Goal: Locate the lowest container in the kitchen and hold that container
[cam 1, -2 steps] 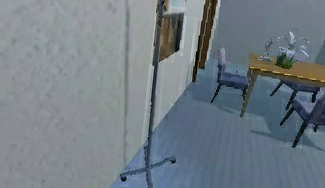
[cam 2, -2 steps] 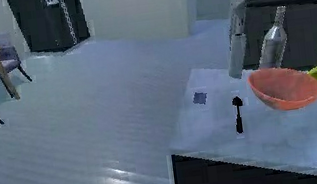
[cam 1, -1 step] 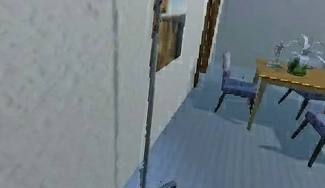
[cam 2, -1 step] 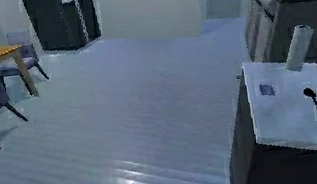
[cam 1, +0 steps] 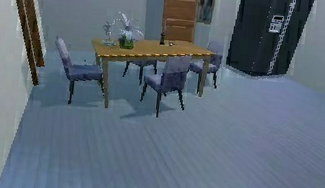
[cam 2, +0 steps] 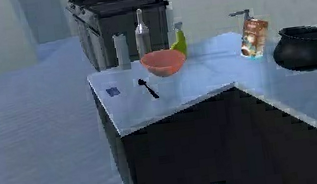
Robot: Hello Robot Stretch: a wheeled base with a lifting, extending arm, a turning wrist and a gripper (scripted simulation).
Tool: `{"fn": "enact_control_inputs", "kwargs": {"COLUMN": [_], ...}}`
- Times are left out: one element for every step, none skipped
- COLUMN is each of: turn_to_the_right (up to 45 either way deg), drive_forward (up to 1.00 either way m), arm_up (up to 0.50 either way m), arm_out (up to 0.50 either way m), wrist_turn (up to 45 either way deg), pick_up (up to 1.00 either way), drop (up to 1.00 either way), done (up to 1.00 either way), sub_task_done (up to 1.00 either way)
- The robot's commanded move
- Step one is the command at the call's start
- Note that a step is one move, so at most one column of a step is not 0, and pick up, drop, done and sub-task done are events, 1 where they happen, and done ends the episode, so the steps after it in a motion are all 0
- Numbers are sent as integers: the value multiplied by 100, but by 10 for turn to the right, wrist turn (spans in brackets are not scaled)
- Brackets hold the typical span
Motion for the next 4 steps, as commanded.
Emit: {"fn": "enact_control_inputs", "kwargs": {"turn_to_the_right": [0, 270, 0, 0], "drive_forward": [50, 0, 100, 100], "arm_up": [0, 0, 0, 0], "arm_out": [0, 0, 0, 0], "wrist_turn": [0, 0, 0, 0], "pick_up": [0, 0, 0, 0], "drop": [0, 0, 0, 0], "done": [0, 0, 0, 0], "sub_task_done": [0, 0, 0, 0]}}
